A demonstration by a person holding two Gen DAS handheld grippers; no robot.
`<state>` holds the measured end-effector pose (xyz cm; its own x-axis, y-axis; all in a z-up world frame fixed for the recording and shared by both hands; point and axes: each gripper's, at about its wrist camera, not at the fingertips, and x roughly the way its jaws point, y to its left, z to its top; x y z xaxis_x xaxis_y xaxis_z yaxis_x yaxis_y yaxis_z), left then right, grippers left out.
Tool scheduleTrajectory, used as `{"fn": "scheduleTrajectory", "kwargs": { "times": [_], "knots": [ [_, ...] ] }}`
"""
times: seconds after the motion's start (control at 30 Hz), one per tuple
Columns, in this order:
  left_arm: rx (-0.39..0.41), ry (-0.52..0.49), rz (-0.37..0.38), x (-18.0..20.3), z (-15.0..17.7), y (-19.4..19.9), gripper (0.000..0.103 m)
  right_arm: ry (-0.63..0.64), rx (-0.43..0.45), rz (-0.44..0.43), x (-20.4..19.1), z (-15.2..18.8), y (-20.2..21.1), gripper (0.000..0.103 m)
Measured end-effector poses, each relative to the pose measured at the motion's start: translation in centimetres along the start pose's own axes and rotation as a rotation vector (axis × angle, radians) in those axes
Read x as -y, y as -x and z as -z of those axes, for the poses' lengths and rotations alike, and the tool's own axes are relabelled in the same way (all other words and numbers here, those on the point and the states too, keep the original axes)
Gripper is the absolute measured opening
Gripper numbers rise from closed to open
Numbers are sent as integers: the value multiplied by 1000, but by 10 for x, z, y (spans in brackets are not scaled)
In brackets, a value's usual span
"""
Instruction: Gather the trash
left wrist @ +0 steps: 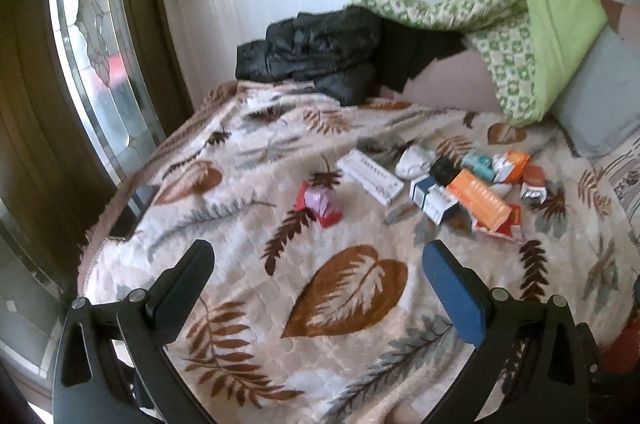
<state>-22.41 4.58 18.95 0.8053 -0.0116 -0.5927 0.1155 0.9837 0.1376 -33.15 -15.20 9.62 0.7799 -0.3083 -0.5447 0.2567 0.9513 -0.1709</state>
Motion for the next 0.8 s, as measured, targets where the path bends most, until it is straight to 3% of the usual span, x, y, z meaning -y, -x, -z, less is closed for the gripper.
{"fn": "scheduleTrajectory", "kwargs": {
  "times": [0.3,0.8],
  "knots": [
    [31,-29,-25,4,-16,30,103,9,69,-86,4,-34,33,102],
    [-18,-50,24,13,-15,23,103,-68,32,-106,7,-24,36,102]
  ]
}}
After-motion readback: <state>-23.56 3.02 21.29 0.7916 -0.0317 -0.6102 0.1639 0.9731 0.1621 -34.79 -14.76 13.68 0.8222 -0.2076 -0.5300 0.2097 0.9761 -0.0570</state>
